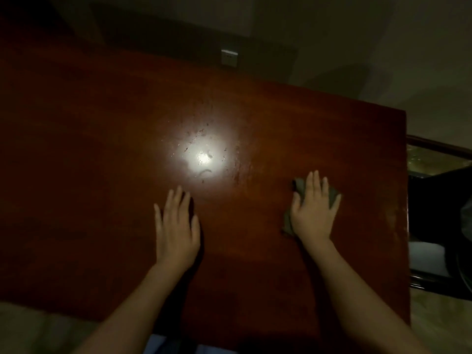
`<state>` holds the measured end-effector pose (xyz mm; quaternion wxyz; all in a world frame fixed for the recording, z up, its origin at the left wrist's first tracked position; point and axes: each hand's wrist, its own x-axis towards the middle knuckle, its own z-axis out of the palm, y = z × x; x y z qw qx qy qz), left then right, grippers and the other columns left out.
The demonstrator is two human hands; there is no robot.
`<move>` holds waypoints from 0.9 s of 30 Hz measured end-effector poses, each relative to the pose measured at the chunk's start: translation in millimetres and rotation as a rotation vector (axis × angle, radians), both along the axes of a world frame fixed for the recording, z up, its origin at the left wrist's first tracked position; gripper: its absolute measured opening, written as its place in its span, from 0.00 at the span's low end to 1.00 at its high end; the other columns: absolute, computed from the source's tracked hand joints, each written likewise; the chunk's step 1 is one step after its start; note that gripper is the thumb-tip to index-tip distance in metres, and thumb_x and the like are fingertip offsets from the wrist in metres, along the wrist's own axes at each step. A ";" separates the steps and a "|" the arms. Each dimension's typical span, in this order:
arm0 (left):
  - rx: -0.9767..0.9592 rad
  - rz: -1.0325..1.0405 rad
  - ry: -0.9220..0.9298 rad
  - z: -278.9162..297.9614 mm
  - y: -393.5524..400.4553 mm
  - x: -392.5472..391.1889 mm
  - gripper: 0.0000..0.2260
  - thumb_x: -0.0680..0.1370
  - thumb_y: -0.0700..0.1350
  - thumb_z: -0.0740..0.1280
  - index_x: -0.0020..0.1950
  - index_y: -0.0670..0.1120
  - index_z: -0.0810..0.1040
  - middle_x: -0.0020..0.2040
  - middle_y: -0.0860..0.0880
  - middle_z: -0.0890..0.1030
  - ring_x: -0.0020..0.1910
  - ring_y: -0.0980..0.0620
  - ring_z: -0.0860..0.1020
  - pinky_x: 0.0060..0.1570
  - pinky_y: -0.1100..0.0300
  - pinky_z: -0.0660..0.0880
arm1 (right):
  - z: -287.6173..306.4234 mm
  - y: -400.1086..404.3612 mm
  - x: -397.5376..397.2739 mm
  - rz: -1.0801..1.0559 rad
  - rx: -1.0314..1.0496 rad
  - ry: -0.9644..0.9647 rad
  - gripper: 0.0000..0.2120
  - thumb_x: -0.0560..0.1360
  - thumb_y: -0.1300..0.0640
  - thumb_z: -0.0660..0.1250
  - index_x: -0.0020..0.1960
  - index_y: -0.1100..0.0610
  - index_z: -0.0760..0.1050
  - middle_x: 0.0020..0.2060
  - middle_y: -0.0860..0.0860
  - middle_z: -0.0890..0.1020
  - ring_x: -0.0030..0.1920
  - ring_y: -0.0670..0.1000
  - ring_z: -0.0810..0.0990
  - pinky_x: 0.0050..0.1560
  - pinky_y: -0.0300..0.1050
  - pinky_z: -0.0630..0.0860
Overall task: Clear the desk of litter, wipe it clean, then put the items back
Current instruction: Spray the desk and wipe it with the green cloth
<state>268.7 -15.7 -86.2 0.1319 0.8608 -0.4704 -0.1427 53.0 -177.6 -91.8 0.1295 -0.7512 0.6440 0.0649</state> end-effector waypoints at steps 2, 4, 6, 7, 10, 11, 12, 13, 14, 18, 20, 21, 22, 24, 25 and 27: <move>0.030 -0.087 -0.002 -6.7 39.5 -19.4 0.25 0.79 0.51 0.50 0.73 0.40 0.63 0.75 0.44 0.62 0.75 0.50 0.53 0.73 0.47 0.46 | 2.0 -5.7 32.0 -0.054 -0.002 -0.004 0.29 0.82 0.47 0.50 0.78 0.55 0.47 0.78 0.50 0.50 0.77 0.51 0.46 0.74 0.63 0.42; 0.048 -0.122 -0.005 -12.0 67.7 -32.2 0.24 0.79 0.51 0.51 0.73 0.42 0.62 0.74 0.44 0.63 0.74 0.49 0.55 0.72 0.48 0.44 | 2.2 9.2 59.0 0.077 0.003 -0.013 0.29 0.81 0.46 0.49 0.78 0.54 0.45 0.78 0.49 0.48 0.77 0.51 0.45 0.73 0.62 0.41; 0.041 -0.141 -0.019 -15.0 81.6 -35.7 0.24 0.79 0.50 0.51 0.73 0.43 0.61 0.74 0.45 0.64 0.74 0.49 0.55 0.72 0.48 0.43 | -1.5 49.1 73.2 0.281 -0.016 -0.012 0.29 0.80 0.45 0.48 0.78 0.54 0.47 0.77 0.49 0.50 0.77 0.52 0.49 0.73 0.63 0.44; 0.031 -0.160 -0.034 -14.4 83.2 -34.6 0.24 0.78 0.50 0.52 0.73 0.43 0.61 0.74 0.45 0.64 0.75 0.50 0.55 0.72 0.48 0.42 | -2.7 73.4 72.7 0.370 -0.032 -0.020 0.29 0.79 0.45 0.49 0.77 0.54 0.51 0.76 0.49 0.54 0.77 0.53 0.53 0.73 0.65 0.47; 0.047 -0.213 -0.090 -13.8 79.0 -22.3 0.24 0.78 0.50 0.52 0.73 0.43 0.62 0.74 0.45 0.64 0.75 0.50 0.55 0.72 0.46 0.42 | 0.8 141.6 38.7 0.616 0.024 -0.058 0.30 0.76 0.45 0.52 0.75 0.55 0.61 0.74 0.49 0.62 0.74 0.53 0.62 0.70 0.64 0.54; 0.071 -0.215 -0.103 -14.6 77.8 -17.4 0.25 0.78 0.50 0.51 0.73 0.42 0.62 0.74 0.45 0.64 0.74 0.49 0.56 0.71 0.45 0.42 | 1.2 154.7 19.6 0.680 0.058 -0.037 0.30 0.75 0.45 0.53 0.75 0.55 0.61 0.74 0.48 0.61 0.74 0.52 0.61 0.69 0.63 0.53; 0.091 -0.214 -0.111 -15.6 77.6 -13.6 0.25 0.79 0.50 0.50 0.74 0.42 0.62 0.74 0.44 0.64 0.74 0.48 0.56 0.71 0.44 0.43 | 0.7 161.1 0.0 0.717 0.073 -0.017 0.30 0.75 0.45 0.54 0.75 0.54 0.60 0.74 0.48 0.60 0.74 0.52 0.60 0.69 0.62 0.53; 0.102 -0.214 -0.114 -16.5 78.0 -11.4 0.25 0.79 0.51 0.50 0.74 0.42 0.62 0.74 0.44 0.64 0.74 0.48 0.56 0.71 0.43 0.43 | -0.7 160.3 -17.5 0.723 0.064 -0.010 0.30 0.76 0.45 0.54 0.75 0.54 0.59 0.74 0.47 0.60 0.74 0.51 0.59 0.70 0.61 0.52; 0.107 -0.215 -0.115 -17.4 78.8 -10.8 0.25 0.79 0.51 0.50 0.74 0.42 0.63 0.74 0.45 0.64 0.74 0.48 0.56 0.70 0.43 0.44 | -2.4 154.9 -32.1 0.698 0.047 -0.003 0.30 0.76 0.45 0.54 0.75 0.54 0.58 0.74 0.47 0.60 0.74 0.51 0.60 0.70 0.60 0.51; 0.102 -0.203 -0.123 -18.9 79.9 -10.2 0.25 0.78 0.51 0.50 0.74 0.44 0.64 0.75 0.46 0.63 0.75 0.50 0.55 0.71 0.44 0.42 | 0.3 114.4 -42.0 0.361 0.020 0.005 0.29 0.78 0.44 0.48 0.76 0.54 0.57 0.75 0.48 0.58 0.75 0.51 0.57 0.74 0.59 0.48; 0.121 -0.206 -0.137 -19.6 79.9 -10.4 0.26 0.78 0.51 0.48 0.75 0.45 0.62 0.76 0.47 0.61 0.75 0.51 0.53 0.71 0.45 0.41 | 0.4 94.0 -23.7 0.131 -0.005 0.027 0.28 0.80 0.45 0.46 0.78 0.54 0.52 0.77 0.48 0.53 0.77 0.49 0.50 0.74 0.60 0.45; 0.129 -0.204 -0.142 -19.9 79.9 -10.4 0.26 0.79 0.52 0.47 0.75 0.45 0.61 0.76 0.47 0.60 0.76 0.51 0.52 0.72 0.45 0.40 | 0.0 86.0 -10.6 0.030 -0.009 0.042 0.28 0.81 0.45 0.47 0.78 0.54 0.49 0.77 0.48 0.51 0.77 0.50 0.47 0.74 0.61 0.44; 0.136 -0.201 -0.139 -20.5 80.0 -10.4 0.26 0.79 0.52 0.46 0.76 0.46 0.59 0.76 0.48 0.59 0.76 0.52 0.51 0.72 0.44 0.40 | 0.0 81.9 4.3 -0.045 -0.014 0.048 0.28 0.81 0.46 0.48 0.78 0.54 0.47 0.78 0.49 0.50 0.77 0.50 0.46 0.74 0.62 0.43; 0.141 -0.197 -0.134 -21.7 80.0 -10.6 0.27 0.78 0.53 0.44 0.76 0.47 0.57 0.77 0.49 0.57 0.76 0.52 0.49 0.72 0.42 0.40 | 1.3 86.0 34.6 -0.055 -0.013 0.022 0.29 0.82 0.46 0.48 0.78 0.54 0.46 0.78 0.49 0.48 0.77 0.51 0.45 0.74 0.63 0.42; 0.136 -0.193 -0.129 -21.9 79.5 -10.8 0.27 0.78 0.53 0.44 0.76 0.47 0.58 0.77 0.49 0.57 0.76 0.52 0.49 0.72 0.40 0.42 | 0.2 96.2 48.5 0.013 -0.003 0.012 0.29 0.81 0.45 0.48 0.78 0.54 0.46 0.78 0.49 0.48 0.77 0.52 0.46 0.74 0.63 0.42; 0.122 -0.189 -0.112 -20.6 79.0 -11.3 0.27 0.78 0.51 0.46 0.76 0.46 0.61 0.76 0.48 0.61 0.76 0.52 0.52 0.72 0.38 0.46 | -1.2 134.4 68.7 0.218 -0.035 -0.020 0.28 0.80 0.46 0.48 0.78 0.54 0.53 0.77 0.50 0.54 0.77 0.53 0.53 0.72 0.65 0.49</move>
